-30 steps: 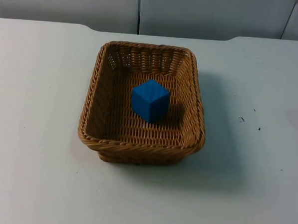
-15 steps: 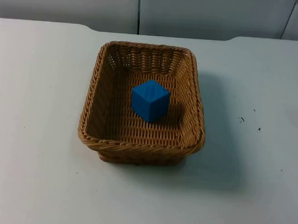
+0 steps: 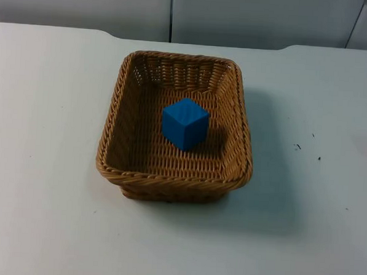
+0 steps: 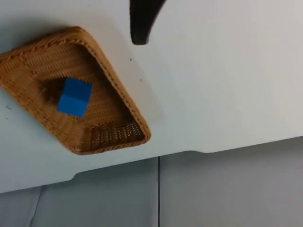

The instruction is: Pick up the basket with the left hand and place the blue cube into the basket with the right hand.

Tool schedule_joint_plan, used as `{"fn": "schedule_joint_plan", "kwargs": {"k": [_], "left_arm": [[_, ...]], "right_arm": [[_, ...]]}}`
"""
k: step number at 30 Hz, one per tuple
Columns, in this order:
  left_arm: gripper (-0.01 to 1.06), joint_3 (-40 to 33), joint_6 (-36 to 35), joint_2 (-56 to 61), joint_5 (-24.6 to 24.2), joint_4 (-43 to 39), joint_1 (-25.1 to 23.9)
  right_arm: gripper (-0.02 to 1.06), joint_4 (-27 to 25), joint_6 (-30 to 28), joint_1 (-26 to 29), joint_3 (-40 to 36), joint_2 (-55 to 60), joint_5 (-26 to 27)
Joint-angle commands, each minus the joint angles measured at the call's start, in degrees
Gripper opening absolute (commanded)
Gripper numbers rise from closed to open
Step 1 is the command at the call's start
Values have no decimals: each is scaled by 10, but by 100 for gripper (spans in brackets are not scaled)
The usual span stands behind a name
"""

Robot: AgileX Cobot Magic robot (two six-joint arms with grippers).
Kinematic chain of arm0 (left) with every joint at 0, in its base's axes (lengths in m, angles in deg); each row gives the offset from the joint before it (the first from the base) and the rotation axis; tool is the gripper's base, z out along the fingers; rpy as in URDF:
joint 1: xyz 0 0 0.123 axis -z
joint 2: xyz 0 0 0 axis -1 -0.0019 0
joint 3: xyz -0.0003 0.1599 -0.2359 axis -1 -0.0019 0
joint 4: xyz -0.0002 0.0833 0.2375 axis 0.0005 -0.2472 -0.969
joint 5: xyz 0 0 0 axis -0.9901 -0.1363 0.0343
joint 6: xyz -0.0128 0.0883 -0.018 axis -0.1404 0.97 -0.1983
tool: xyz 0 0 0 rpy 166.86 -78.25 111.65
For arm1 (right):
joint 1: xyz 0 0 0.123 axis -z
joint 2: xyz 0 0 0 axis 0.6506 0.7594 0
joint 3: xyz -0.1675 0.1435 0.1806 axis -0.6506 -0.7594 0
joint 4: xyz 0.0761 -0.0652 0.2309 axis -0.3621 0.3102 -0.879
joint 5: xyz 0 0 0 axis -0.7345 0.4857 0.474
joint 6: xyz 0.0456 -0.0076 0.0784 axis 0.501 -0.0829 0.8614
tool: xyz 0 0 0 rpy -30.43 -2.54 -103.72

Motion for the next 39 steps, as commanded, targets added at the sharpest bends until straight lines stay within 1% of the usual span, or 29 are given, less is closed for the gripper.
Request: {"fn": "schedule_joint_plan", "kwargs": {"k": [1, 4, 5, 6, 8, 10, 13, 15, 19, 20, 22, 27, 29, 31, 34, 39], "left_arm": [[75, -2, -26, 29, -34, -40, 1], [75, -2, -61, 69, -80, -93, 1], [75, -2, -61, 69, -80, -93, 1], [75, -2, -73, 88, -101, -110, 1], [75, -2, -76, 109, -120, -115, 1], [75, -2, -76, 120, -125, -114, 1], [75, -2, -76, 145, -134, -111, 1], [75, -2, -76, 146, -134, -114, 1], [75, -2, -76, 146, -142, -115, 1], [75, -2, -76, 146, -142, -115, 1], [75, -6, -76, 146, -145, -115, 1], [75, -6, -76, 146, -146, -115, 1], [75, -6, -76, 146, -147, -115, 1], [75, -6, -76, 146, -149, -116, 1], [75, -19, -76, 146, -176, -121, 1], [75, -21, -76, 146, -177, -121, 1]], "right_arm": [[77, -1, 0, 0, -2, -23, -23], [77, -1, 1, 0, -2, -75, -80], [77, -1, 1, 0, -2, -75, -80], [77, -4, 3, 0, -2, -87, -94], [77, -4, 5, 0, -2, -117, -118], [77, -4, 8, 0, -2, -131, -128], [77, -4, 18, 0, -2, -166, -169], [77, -4, 23, 0, -2, -176, -178], [77, -4, 33, 0, -2, -214, -225], [77, -4, 33, 0, -2, -214, -225], [77, 1, 33, 0, -2, -226, -246], [77, 25, 32, 0, -2, -241, -250], [77, 33, 32, 0, -16, -251, -257], [77, 35, 33, 0, -20, -255, -259], [77, 35, 34, 0, -19, -258, -259], [77, 33, 34, 0, -19, -258, -259]]}}
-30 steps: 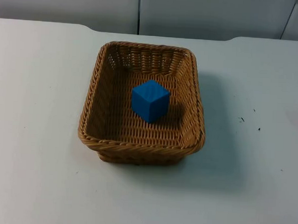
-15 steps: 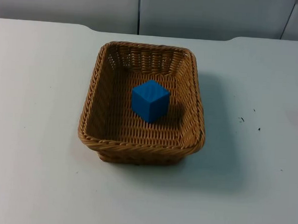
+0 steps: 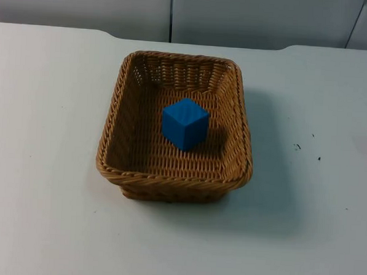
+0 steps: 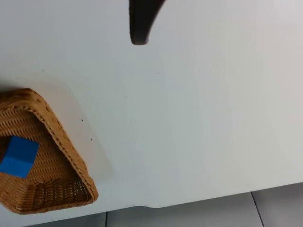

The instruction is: Pick up the basket with the left hand and place the blue cube into the basket with the right hand.

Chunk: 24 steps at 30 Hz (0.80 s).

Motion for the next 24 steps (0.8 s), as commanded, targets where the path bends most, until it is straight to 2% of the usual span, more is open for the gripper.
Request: {"fn": "schedule_joint_plan", "kwargs": {"k": [1, 7, 10, 12, 13, 14, 16, 24], "left_arm": [[75, -2, -4, 3, -2, -3, 1], [75, -2, 5, 3, -2, 3, 1], [77, -2, 18, 3, -2, 12, 1], [85, -2, 18, 3, -2, 12, 1], [95, -2, 18, 3, -2, 12, 1], [103, -2, 18, 3, -2, 12, 1], [105, -2, 18, 3, -2, 12, 1], [105, -1, 18, 3, -2, 12, 1]], "right_arm": [[77, -4, 1, 0, -4, -3, 2], [78, -4, 4, 0, -4, -3, 2], [83, 0, 4, 0, -4, -3, 2], [97, 0, 4, 0, -4, -3, 2], [105, 0, 4, 0, -4, -3, 2], [105, 0, 4, 0, -4, -3, 2], [105, 0, 4, 0, -4, -3, 2], [105, 0, 4, 0, -4, -3, 2]]}}
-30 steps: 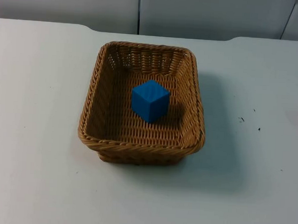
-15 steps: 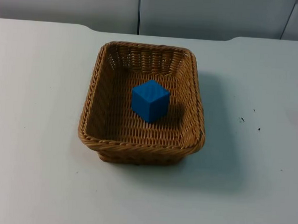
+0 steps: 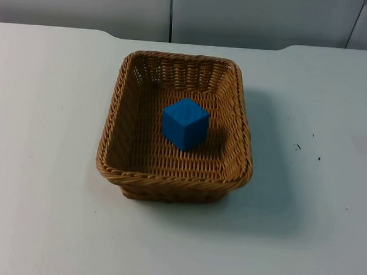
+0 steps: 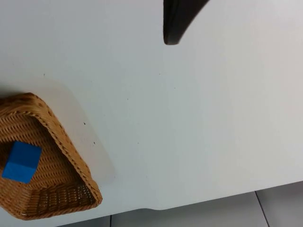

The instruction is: Pick up the basket with the left hand and place the blue cube into the basket with the right hand.

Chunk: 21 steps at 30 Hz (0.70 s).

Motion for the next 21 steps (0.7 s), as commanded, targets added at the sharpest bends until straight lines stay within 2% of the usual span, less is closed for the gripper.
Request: {"fn": "schedule_joint_plan", "kwargs": {"k": [1, 10, 14, 15, 18, 19, 21], "left_arm": [[105, -1, 1, 2, 0, 6, 1], [105, -1, 1, 2, 0, 6, 1], [105, -1, 1, 2, 0, 6, 1], [105, -1, 1, 2, 0, 6, 1], [105, -1, 1, 2, 0, 6, 1], [105, -1, 1, 2, 0, 6, 1], [105, -1, 1, 2, 0, 6, 1]], "right_arm": [[105, 0, 1, 0, -4, -3, 2], [105, 0, 1, 18, -4, -3, 2], [105, 0, 1, 96, -4, -3, 3], [105, 0, 1, 96, -4, -3, 3], [105, 0, 1, 171, -4, -3, 3], [105, 0, 1, 171, -4, -3, 3], [105, 0, 2, 225, -4, -3, 3]]}}
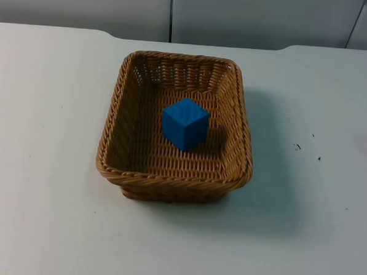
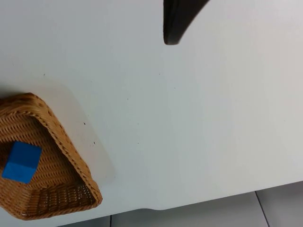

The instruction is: Pick up the basket with the left hand and place the blue cube into the basket with the right hand.

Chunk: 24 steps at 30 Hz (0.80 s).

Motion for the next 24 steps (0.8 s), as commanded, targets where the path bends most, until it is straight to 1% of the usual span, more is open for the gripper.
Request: {"fn": "schedule_joint_plan", "kwargs": {"k": [1, 2, 3, 5, 8, 22, 24], "left_arm": [[105, -1, 1, 2, 0, 6, 1], [105, -1, 1, 2, 0, 6, 1], [105, -1, 1, 2, 0, 6, 1], [105, -1, 1, 2, 0, 6, 1], [105, -1, 1, 2, 0, 6, 1], [105, -1, 1, 2, 0, 6, 0], [105, -1, 1, 2, 0, 6, -14]], "right_arm": [[105, 0, 2, 48, -4, -3, 3], [105, 0, 2, 67, -4, -3, 3], [105, 0, 2, 67, -4, -3, 3], [105, 0, 2, 105, -4, -3, 3], [105, 0, 2, 131, -4, -3, 3], [105, 0, 2, 132, -4, -3, 3], [105, 0, 2, 132, -4, -3, 3]]}}
